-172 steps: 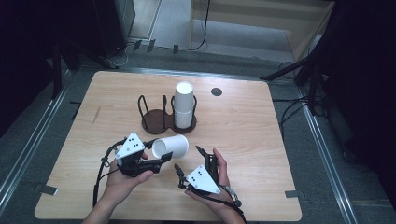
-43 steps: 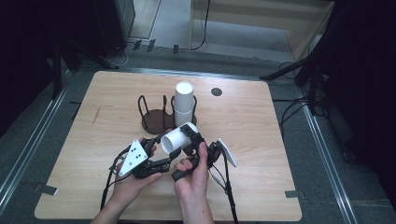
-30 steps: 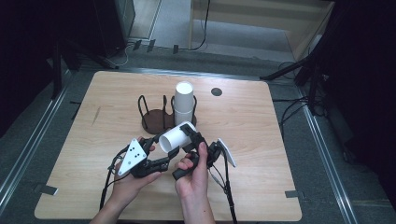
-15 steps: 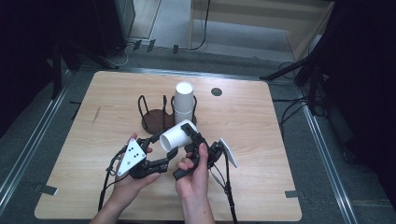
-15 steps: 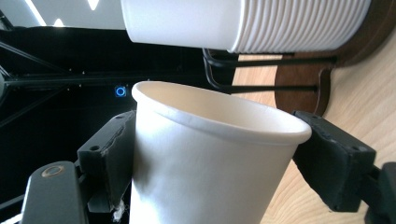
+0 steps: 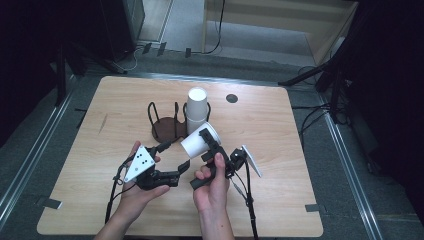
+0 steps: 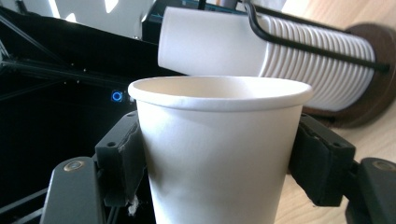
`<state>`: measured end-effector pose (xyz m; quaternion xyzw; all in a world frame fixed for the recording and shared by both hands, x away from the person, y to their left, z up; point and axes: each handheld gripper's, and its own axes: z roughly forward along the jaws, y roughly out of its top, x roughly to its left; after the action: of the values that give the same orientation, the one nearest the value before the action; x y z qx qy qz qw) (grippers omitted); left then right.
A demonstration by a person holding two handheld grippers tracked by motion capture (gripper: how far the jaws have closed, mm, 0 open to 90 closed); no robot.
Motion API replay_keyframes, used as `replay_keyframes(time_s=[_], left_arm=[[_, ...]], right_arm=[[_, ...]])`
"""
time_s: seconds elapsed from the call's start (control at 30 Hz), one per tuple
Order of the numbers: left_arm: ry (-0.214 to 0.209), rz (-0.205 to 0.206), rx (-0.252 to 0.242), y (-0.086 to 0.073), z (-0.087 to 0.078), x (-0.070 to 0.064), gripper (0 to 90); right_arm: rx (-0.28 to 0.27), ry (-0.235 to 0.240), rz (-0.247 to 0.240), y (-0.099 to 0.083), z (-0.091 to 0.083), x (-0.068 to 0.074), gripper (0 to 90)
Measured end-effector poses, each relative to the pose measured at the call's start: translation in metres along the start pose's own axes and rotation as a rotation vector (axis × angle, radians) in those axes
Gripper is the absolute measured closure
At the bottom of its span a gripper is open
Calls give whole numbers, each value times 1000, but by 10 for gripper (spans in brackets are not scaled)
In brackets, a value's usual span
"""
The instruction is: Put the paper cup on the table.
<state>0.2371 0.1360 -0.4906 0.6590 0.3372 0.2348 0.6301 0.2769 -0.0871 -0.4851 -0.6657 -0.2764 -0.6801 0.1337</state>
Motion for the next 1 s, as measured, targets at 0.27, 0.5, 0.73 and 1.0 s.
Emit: replay_keyframes(time_s=[0.27, 0.5, 0.73, 1.0], left_arm=[[20, -12, -9, 3, -5, 8, 107], [37, -33, -13, 6, -10, 16, 107], [50, -27, -5, 8, -13, 21, 107], [62, -8, 26, 6, -17, 26, 105]], right_arm=[[-52, -10, -193, 3, -1, 5, 278], [-107, -16, -413, 2, -5, 15, 285], [-148, -64, -623, 1, -6, 22, 280], [-179, -126, -817, 1, -9, 24, 276]])
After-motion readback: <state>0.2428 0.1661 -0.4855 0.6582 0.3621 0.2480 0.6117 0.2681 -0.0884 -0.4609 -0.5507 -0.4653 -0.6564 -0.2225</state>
